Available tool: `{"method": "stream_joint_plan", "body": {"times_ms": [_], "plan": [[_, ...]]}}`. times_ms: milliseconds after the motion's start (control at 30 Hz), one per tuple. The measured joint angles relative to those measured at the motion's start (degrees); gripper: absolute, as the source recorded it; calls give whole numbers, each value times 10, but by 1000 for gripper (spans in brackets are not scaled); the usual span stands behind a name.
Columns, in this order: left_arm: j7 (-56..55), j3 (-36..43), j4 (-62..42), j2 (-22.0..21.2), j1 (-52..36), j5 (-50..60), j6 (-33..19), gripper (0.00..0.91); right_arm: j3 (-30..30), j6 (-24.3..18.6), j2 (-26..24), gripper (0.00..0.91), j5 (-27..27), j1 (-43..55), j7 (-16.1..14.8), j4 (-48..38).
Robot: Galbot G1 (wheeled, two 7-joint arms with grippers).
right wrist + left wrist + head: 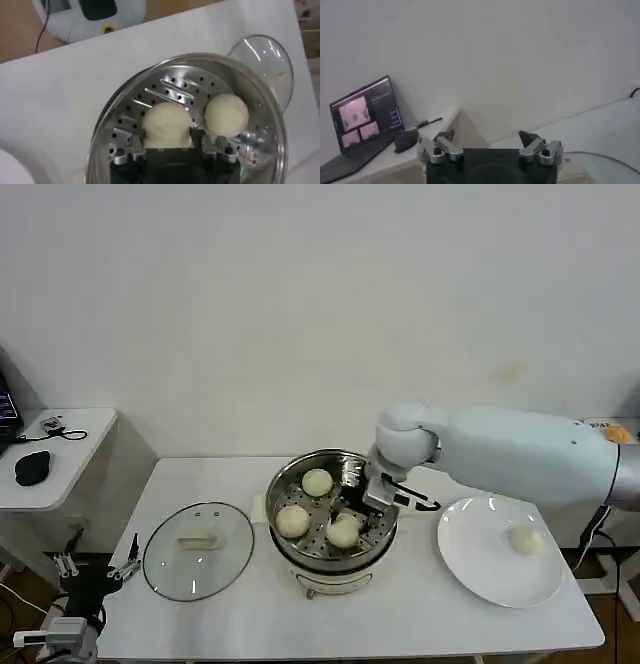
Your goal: Take steamed baozi put them in steamer then cover it.
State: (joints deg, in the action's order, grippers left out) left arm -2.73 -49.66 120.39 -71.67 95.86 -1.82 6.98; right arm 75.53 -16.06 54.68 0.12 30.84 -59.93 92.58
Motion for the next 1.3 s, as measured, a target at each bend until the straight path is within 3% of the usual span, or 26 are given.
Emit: {"method": "stream_joint_plan", "body": {"times_ms": [333, 367, 400, 433, 967, 1300], "plan": [[0, 2, -2, -4, -1, 1, -1, 907, 11, -2, 4, 635, -1, -4, -6, 2], [0, 2, -2, -4, -1, 1, -1, 907, 11, -1, 3, 715, 0, -4, -7, 3], [0, 2, -2, -4, 0, 1, -1, 907, 11, -1, 3, 856, 1, -4, -7, 4], [-1, 2, -2, -4, 0, 1, -1, 907, 12, -2, 3, 907, 1, -4, -8, 5], [-1, 5, -4, -4, -4, 1, -1, 907, 6, -10, -6, 907, 9, 14, -1, 4], [-1, 9, -8, 6, -10, 0, -1, 907, -24, 12, -13, 907, 30, 35, 16, -24]]}}
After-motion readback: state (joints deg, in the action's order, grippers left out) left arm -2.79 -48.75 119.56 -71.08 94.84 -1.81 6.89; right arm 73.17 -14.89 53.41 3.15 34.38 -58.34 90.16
